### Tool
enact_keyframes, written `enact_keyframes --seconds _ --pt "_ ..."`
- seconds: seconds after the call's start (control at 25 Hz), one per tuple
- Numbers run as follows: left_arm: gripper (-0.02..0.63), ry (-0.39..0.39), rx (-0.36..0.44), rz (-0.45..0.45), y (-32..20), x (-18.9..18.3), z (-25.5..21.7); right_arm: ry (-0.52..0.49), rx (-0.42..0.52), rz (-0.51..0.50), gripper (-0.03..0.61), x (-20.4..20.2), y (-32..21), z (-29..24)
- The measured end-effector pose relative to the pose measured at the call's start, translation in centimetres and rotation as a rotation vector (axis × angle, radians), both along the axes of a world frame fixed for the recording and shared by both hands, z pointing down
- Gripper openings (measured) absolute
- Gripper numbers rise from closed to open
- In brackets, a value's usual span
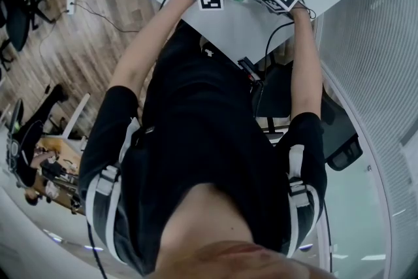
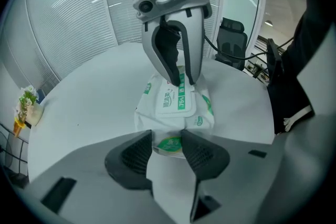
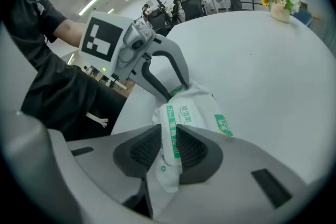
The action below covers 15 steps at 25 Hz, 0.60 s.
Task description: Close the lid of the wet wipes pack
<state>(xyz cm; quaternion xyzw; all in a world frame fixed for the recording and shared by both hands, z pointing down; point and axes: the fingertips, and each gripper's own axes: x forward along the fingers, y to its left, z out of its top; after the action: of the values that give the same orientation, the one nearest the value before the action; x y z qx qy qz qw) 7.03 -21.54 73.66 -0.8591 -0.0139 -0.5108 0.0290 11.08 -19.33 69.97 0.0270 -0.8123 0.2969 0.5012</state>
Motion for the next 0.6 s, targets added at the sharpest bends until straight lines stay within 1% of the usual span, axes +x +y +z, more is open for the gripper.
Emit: enact_keyframes --seconds 0.12,0.28,0.36,0.44,0.6 --pt "0.176 0.002 -0.005 -0.018 0.0 0.0 0.0 0.048 0.052 0.004 0.091 0.2 0.1 0.8" --pt "0.163 0.007 -0.014 -0.05 -0.2 -0.2 -0.1 0.099 0.109 0.034 0.104 0.0 0.2 1.2" --pt "0.158 0.014 -0.014 -0.062 -0.1 -0.3 -0.2 0.138 0.146 0.043 0.1 0.0 0.3 1.3" --pt "0.152 0.017 -0.012 -0.068 0.1 -0.2 -0.2 0.176 0.19 0.046 0.087 0.1 0.4 1.5" --pt "0.152 0.01 -0.007 -0.066 0.3 -0.3 -0.3 0.231 0.254 0.042 0.089 -0.1 0.5 1.8"
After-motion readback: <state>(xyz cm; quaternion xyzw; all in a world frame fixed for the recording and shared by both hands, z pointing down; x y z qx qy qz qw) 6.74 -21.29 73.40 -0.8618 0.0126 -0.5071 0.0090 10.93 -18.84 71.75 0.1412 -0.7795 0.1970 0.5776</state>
